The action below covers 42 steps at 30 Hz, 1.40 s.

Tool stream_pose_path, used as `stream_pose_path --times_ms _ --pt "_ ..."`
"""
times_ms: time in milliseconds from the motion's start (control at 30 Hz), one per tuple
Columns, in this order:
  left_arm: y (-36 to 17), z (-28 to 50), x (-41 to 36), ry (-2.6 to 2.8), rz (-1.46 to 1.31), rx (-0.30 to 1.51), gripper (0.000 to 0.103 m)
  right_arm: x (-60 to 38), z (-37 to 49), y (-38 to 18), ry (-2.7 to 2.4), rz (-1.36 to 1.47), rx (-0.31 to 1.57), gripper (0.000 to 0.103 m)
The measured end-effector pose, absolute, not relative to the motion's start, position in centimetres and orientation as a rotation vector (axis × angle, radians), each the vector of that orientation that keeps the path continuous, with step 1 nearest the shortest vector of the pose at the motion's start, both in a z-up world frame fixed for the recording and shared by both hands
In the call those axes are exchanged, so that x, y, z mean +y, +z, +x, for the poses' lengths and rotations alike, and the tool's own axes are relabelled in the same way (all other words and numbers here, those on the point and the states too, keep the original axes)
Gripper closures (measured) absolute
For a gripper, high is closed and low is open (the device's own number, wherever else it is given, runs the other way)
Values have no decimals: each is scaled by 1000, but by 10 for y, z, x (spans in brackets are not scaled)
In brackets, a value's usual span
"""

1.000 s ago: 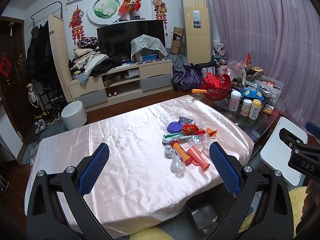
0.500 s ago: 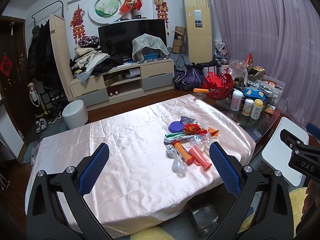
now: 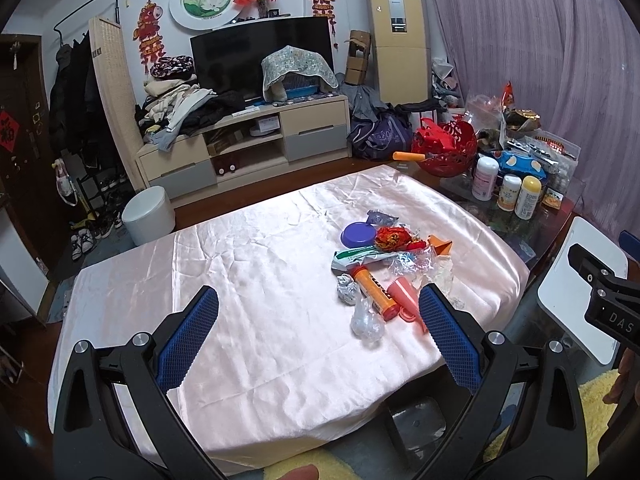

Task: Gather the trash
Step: 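Grasp the white crumpled tissue with the right gripper while the left gripper grasps a clear plastic bag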

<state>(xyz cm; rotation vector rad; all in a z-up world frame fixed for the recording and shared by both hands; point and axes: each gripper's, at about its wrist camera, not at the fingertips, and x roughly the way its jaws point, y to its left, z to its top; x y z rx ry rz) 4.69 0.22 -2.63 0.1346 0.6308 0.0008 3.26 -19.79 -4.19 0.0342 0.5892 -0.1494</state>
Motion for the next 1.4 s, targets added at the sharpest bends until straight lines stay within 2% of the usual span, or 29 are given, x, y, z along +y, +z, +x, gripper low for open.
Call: stream_pose_path --times_ms 600,733,867,967,1267,1400 --pt "-123 115 15 -46 132 891 8 -199 108 -127 -42 164 853 4" --pt "-141 129 11 -76 139 933 12 -197 123 -146 -1 183 904 20" --pt "-154 144 7 -106 125 979 25 -189 140 -159 65 195 943 40" --pt "-161 153 2 -138 110 1009 34 -181 152 -166 104 186 966 50" --pt "-190 175 -8 -204 93 1087 40 -163 175 -194 171 161 1037 62" --pt "-202 184 -7 -217 83 1121 60 -161 180 -204 176 151 1056 77"
